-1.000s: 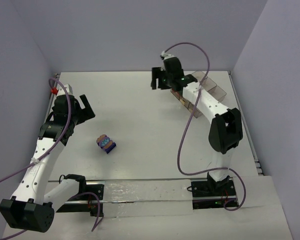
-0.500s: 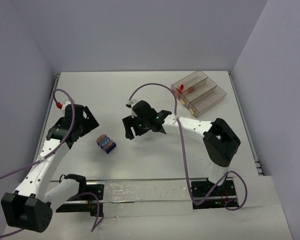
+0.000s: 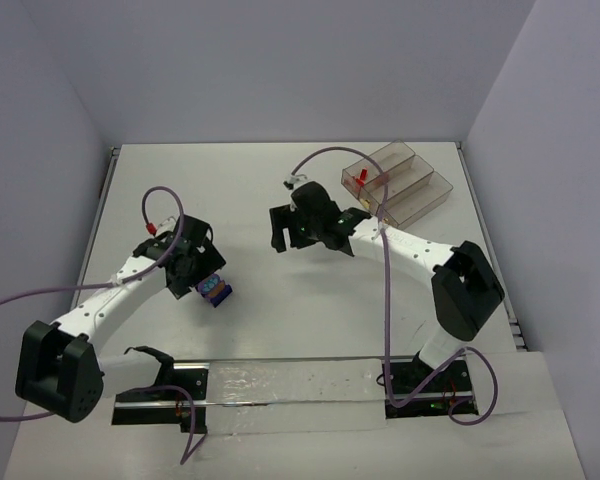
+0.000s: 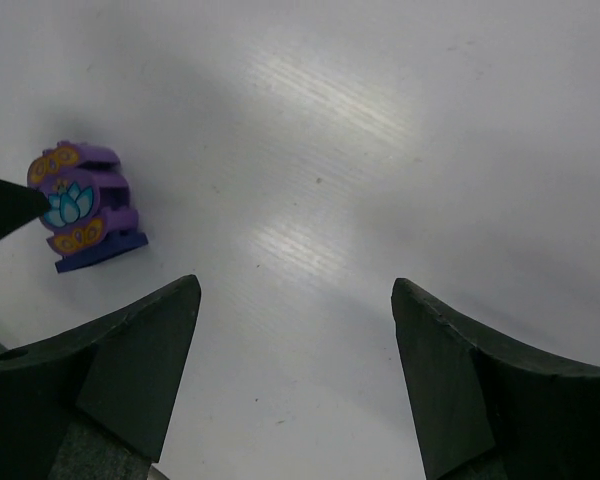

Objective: Sort the legos into containers by color

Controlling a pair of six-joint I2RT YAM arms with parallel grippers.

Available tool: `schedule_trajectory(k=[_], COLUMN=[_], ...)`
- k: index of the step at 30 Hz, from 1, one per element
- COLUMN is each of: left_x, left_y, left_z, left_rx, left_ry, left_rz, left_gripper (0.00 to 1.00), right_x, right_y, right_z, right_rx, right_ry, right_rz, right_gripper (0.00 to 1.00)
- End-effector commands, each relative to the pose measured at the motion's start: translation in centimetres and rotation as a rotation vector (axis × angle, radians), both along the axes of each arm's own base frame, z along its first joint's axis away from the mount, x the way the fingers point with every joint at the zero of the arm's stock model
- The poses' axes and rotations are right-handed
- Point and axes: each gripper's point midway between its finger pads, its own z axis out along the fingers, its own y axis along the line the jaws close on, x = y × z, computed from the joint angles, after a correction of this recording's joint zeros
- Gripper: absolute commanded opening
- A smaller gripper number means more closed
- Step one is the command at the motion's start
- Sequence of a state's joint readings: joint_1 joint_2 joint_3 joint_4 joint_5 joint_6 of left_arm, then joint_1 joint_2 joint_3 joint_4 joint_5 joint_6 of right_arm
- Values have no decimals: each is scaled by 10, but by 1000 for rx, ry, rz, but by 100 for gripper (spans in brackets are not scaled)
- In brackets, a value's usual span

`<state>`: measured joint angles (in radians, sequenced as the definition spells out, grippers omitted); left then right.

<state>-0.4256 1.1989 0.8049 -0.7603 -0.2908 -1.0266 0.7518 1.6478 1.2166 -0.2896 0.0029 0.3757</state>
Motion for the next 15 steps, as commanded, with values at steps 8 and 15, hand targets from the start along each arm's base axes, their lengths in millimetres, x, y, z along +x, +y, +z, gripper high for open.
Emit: schedule_trajectory(k=[8, 15], left_x=[10, 21], left_y=[-5, -15], left_z=[-31, -45], left_rx=[1, -11], left_ry=[43, 66], left_rz=[85, 72], left_gripper=[99, 98], right_x=[10, 11], right_y=[-32, -31], right_z=[24, 24], right_rx=[55, 58], right_ry=[-58, -58], right_rz=[-80, -79], right_gripper=[85, 85])
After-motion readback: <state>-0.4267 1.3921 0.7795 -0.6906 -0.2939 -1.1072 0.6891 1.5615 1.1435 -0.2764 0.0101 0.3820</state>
